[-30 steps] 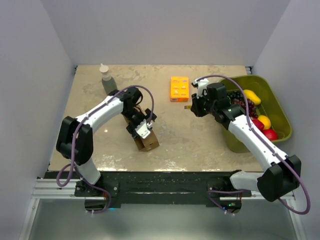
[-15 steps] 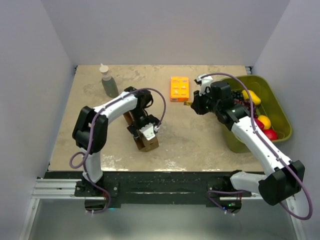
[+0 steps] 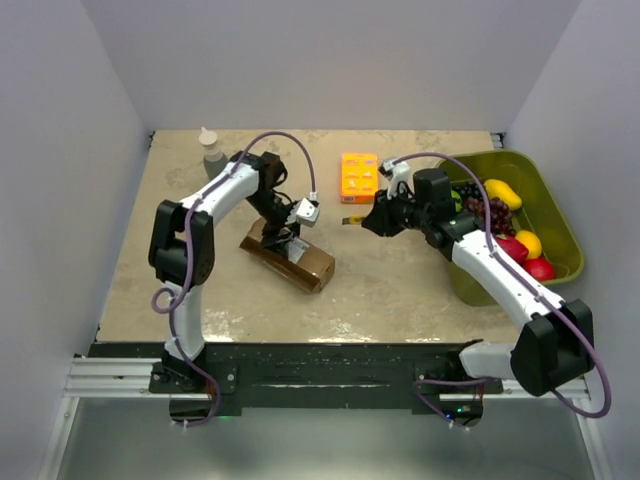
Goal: Unpack the express box
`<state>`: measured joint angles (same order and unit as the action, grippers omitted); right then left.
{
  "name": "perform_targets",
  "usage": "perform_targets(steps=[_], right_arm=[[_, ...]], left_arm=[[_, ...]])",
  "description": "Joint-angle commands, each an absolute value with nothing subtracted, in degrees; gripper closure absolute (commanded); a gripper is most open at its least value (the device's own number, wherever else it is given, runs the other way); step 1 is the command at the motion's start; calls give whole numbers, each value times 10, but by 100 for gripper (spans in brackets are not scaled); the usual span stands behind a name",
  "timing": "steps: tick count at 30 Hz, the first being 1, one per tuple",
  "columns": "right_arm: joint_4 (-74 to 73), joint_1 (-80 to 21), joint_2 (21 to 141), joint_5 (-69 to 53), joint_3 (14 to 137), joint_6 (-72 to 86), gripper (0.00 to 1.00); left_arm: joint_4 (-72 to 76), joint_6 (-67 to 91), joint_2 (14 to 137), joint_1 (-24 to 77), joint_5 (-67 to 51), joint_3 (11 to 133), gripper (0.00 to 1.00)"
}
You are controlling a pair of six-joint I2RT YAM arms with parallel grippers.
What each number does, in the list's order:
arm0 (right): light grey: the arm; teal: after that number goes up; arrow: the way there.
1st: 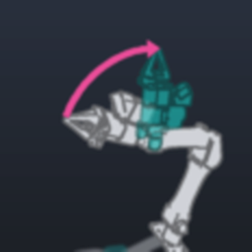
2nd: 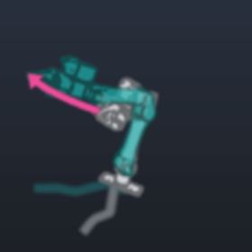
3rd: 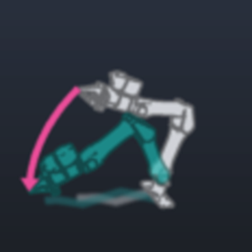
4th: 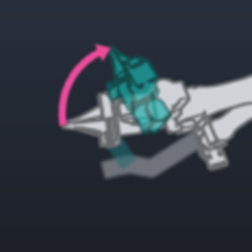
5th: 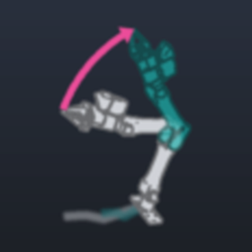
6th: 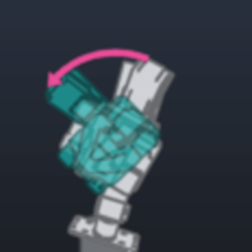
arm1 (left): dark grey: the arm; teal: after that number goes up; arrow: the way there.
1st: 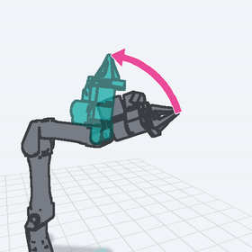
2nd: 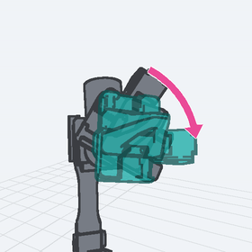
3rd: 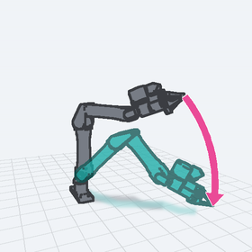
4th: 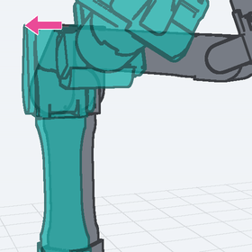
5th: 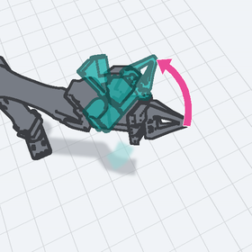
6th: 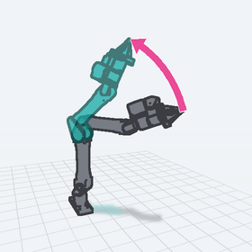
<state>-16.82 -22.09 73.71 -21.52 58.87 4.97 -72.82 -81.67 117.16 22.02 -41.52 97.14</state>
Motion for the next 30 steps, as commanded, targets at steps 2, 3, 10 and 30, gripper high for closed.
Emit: perform_targets(steps=[2, 3, 10, 30], right_arm=[[-83, -221, 759, -335, 539, 86, 100], [-88, -221, 756, -342, 530, 73, 100], [-41, -224, 650, -324, 448, 39, 100], [34, -351, 596, -33, 361, 163, 100]], left_arm=[[-754, -727, 1229, 215, -498, 983, 21], [-753, -717, 1244, 210, -511, 996, 21], [-754, -644, 1334, 157, -563, 1078, 20], [-754, -497, 1417, 85, -721, 1071, 21]])
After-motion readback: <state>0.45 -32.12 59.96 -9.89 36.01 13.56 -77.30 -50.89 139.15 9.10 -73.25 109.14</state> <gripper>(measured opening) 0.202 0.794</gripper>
